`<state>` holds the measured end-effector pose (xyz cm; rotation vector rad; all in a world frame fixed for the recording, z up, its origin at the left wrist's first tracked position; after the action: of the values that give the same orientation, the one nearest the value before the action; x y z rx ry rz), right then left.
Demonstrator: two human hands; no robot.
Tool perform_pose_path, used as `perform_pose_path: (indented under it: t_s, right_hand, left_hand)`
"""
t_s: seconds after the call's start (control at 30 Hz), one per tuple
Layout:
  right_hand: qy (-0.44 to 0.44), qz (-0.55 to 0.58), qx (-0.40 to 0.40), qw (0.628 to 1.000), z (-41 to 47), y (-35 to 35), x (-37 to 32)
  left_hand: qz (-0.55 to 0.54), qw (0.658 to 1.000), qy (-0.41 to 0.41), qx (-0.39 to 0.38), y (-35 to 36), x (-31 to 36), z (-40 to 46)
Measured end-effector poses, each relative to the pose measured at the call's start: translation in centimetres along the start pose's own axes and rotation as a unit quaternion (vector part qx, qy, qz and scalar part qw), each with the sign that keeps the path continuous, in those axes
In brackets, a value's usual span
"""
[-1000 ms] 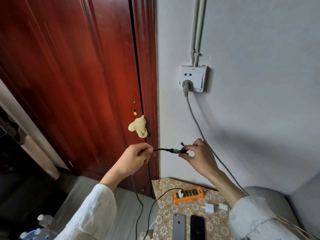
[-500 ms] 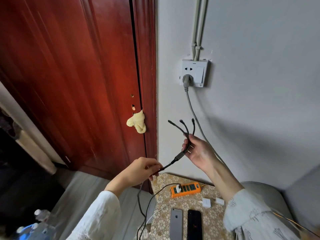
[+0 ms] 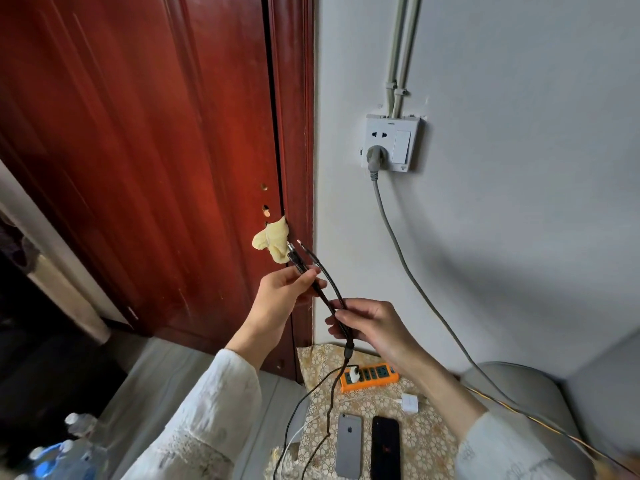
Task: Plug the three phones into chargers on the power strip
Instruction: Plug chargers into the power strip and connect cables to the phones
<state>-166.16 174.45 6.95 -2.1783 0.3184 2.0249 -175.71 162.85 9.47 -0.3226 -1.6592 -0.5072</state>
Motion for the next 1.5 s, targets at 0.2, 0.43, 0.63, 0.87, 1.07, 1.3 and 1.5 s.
perform_pose_path:
  t_s: [0.2, 0.43, 0.63, 0.87, 1.07, 1.3, 1.5]
  right_hand:
    - [-0.013, -0.004, 0.026, 1.0, 0.3, -0.3, -0.5]
    - [-0.033, 0.029, 0.033, 0.998, 1.1, -0.1, -1.4]
    - [-0.036, 0.042, 0.02, 0.998, 1.3, 0.3, -1.1]
    - [-0.003, 0.03, 0.044, 0.999, 2.0, 0.6, -0.5]
    - [0.011, -0.043, 0.092, 0.995, 3.3, 0.9, 0.0]
    - [0.069, -0.089, 0.112, 0.987, 4.0, 0.7, 3.6]
    - [0.187, -0.075, 0.063, 0.978, 3.7, 0.2, 13.1]
  left_hand:
    - [0.063, 0.997, 0.022, -0.025, -0.1, -0.4, -0.6]
    - [0.095, 0.993, 0.018, -0.072, -0.7, -1.2, -1.4]
    - [0.147, 0.989, -0.019, 0.003, -3.0, -2.6, -0.5]
    - [0.275, 0.942, -0.107, 0.159, -7.2, -5.5, 0.3]
    - [0.233, 0.972, -0.008, -0.022, -2.9, -5.5, -1.1]
    - [0.15, 0.982, -0.036, -0.109, -1.7, -9.1, -1.6]
    - [0.289, 0.955, -0.055, -0.034, -5.6, -15.1, -1.9]
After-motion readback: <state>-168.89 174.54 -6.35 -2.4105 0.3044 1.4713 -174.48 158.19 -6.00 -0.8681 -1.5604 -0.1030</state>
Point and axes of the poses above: each hand's wrist, its own z-axis towards the middle knuckle, its own y-axis out of the palm, x = y × z, the point moved 5 cm from there along z, towards the middle knuckle, and after that the axes turned 1 degree about x, right-handed, at the moved point
